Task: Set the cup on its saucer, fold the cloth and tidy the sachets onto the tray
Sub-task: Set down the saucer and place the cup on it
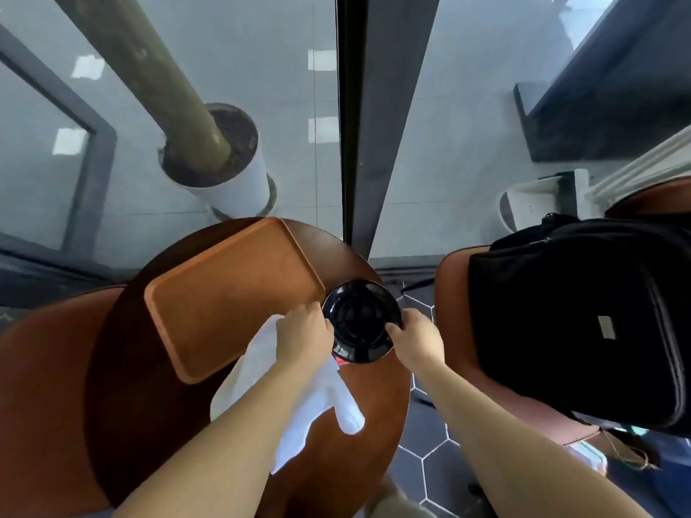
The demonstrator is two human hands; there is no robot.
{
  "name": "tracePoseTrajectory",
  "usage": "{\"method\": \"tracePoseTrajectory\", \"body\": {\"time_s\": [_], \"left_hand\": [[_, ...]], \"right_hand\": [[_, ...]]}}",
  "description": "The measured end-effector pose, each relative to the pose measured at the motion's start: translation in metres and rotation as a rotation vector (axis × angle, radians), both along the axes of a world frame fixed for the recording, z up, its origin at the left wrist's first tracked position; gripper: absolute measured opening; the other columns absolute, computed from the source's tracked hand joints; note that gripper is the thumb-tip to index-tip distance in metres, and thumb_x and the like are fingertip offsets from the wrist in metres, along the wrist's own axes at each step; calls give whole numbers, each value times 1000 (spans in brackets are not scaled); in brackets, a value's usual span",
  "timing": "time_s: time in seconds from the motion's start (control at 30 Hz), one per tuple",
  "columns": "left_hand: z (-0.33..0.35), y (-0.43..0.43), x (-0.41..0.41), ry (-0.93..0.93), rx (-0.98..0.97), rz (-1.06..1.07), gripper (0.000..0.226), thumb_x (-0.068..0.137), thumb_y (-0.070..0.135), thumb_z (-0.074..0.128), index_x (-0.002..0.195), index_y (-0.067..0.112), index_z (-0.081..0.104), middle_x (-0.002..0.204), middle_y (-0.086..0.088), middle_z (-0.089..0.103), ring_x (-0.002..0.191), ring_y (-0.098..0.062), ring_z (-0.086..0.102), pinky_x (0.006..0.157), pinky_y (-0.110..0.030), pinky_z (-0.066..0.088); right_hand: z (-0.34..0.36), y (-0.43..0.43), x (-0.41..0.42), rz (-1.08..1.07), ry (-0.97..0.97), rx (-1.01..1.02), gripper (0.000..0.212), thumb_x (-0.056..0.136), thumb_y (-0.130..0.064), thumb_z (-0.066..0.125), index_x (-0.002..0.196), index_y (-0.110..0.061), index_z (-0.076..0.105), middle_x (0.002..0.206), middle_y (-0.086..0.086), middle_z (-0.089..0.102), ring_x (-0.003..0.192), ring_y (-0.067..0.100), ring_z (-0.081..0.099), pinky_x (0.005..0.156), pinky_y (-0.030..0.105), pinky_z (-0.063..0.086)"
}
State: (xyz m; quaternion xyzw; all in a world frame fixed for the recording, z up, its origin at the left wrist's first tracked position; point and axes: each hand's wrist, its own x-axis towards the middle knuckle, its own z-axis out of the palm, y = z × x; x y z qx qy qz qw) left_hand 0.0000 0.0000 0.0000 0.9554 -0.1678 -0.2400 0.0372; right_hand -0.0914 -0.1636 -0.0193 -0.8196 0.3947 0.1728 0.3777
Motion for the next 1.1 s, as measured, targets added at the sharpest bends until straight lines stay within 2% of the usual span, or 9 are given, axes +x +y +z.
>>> {"method": "tracePoseTrajectory", "body": {"time_s": [0.17, 0.27, 0.4, 0.63, 0.77, 0.87, 0.93, 1.03, 1.1], "left_hand": [[-11, -4, 4, 77, 0, 68, 29, 103, 19, 43, 124, 8, 60, 118, -12, 68, 107, -30, 64, 87, -38, 49], [-17, -4, 6, 95, -45, 135, 29, 102, 18, 46, 124, 7, 62, 119, -13, 69, 110, -32, 63, 89, -39, 49], [-24, -4, 13, 137, -126, 253, 27, 98, 17, 54, 117, 3, 66, 113, -15, 71, 106, -34, 64, 83, -38, 51], [-23, -1, 17, 151, -265, 370, 20, 90, 17, 68, 108, 9, 72, 97, -9, 75, 94, -31, 67, 70, -30, 46], [-13, 0, 20, 137, -365, 425, 15, 87, 14, 71, 100, 11, 74, 94, -6, 76, 90, -28, 68, 72, -27, 46], [-4, 3, 23, 137, -414, 444, 19, 87, 16, 72, 105, 12, 74, 98, -3, 75, 91, -25, 69, 73, -25, 46], [2, 8, 24, 147, -444, 471, 19, 86, 16, 72, 105, 13, 74, 99, -2, 75, 88, -23, 70, 74, -24, 47], [13, 19, 24, 165, -503, 536, 17, 84, 12, 72, 100, 13, 74, 96, -4, 75, 83, -26, 72, 81, -34, 57], [21, 31, 23, 168, -548, 590, 16, 83, 10, 72, 99, 12, 74, 96, -5, 75, 87, -26, 72, 85, -40, 58]], "right_hand": [[-8, -4, 4, -93, 15, 31, 17, 94, -18, 58, 110, -17, 66, 102, 0, 73, 94, 24, 67, 80, 37, 55], [-13, -8, 6, -172, 1, 53, 18, 93, -15, 58, 109, -19, 66, 101, -1, 73, 87, 22, 68, 79, 38, 57], [-19, -12, 7, -262, -26, 138, 16, 94, -19, 61, 108, -18, 68, 95, -2, 73, 81, 26, 72, 80, 46, 60], [-18, -16, 4, -379, -94, 184, 5, 94, -25, 67, 90, -22, 67, 85, -4, 71, 73, 23, 73, 71, 45, 63], [-6, -20, 2, -438, -156, 226, 8, 94, -26, 67, 89, -20, 68, 85, -1, 70, 67, 24, 73, 65, 42, 64], [4, -19, 3, -446, -186, 227, 9, 94, -25, 66, 87, -20, 67, 86, 2, 70, 63, 23, 73, 60, 39, 64], [11, -16, 5, -449, -200, 228, 9, 95, -25, 66, 89, -18, 68, 88, 3, 71, 66, 23, 74, 62, 41, 64], [22, -8, 10, -458, -220, 249, 9, 94, -24, 66, 89, -18, 69, 87, 4, 71, 68, 25, 74, 66, 47, 64], [30, 0, 13, -447, -232, 263, 8, 93, -24, 67, 87, -18, 69, 85, 6, 72, 69, 28, 74, 68, 49, 63]]}}
